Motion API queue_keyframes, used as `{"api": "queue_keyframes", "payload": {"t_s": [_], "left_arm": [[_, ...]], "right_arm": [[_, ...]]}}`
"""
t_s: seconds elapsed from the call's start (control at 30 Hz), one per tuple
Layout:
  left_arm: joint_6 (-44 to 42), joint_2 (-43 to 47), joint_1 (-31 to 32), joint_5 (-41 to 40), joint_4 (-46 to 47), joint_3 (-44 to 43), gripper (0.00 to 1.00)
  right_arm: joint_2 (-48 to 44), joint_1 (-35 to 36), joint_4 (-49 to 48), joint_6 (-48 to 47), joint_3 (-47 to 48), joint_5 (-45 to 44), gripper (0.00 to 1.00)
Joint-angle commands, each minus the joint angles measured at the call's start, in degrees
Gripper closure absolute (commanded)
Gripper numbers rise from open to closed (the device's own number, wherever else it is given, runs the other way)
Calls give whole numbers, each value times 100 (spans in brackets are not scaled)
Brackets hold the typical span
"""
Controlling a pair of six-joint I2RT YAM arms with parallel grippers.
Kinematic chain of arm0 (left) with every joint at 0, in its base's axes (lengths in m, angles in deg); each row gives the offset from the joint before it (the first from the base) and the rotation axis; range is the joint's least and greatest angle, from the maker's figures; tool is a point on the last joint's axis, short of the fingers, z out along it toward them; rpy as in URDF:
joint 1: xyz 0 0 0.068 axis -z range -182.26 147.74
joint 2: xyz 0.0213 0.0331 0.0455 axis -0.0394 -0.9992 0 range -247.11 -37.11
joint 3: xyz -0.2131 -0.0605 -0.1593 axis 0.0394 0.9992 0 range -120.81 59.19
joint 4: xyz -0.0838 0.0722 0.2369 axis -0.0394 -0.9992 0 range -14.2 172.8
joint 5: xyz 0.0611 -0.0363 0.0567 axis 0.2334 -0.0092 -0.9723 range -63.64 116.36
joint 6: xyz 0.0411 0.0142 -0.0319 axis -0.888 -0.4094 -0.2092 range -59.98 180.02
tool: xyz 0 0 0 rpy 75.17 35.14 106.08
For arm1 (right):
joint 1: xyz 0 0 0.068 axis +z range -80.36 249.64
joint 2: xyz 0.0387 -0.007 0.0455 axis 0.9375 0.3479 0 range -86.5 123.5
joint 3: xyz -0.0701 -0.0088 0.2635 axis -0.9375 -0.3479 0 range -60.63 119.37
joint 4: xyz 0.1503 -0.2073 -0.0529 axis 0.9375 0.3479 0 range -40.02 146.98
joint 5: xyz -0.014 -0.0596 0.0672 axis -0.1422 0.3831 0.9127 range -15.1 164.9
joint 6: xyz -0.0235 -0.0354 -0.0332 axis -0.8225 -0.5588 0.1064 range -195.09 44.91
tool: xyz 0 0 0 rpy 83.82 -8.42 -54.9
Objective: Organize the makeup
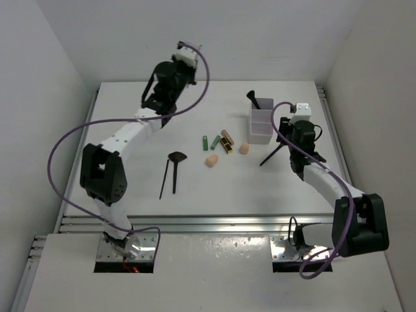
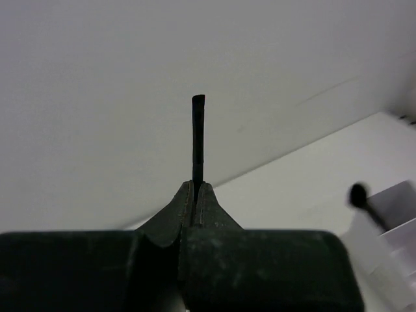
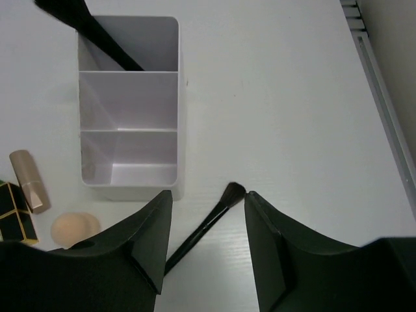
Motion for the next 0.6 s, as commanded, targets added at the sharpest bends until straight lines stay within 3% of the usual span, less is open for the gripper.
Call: {"api": "queue_keyframes", "payload": {"t_s": [0.0, 0.13, 0.3, 0.57], "left_arm": [[87, -745, 587, 584, 2033, -403, 100], [404, -1868, 1035, 876, 3701, -913, 100], [861, -2959, 1396, 658, 4310, -1854, 100], [828, -4243, 1915, 219, 4927, -2987, 100]], "right_arm": [[-326, -83, 440, 300, 31, 229, 51], [-650, -276, 913, 633, -12, 318, 51], [-924, -470, 1450, 889, -48, 159, 52], [-1047, -619, 1847, 941, -355, 159, 53]]}}
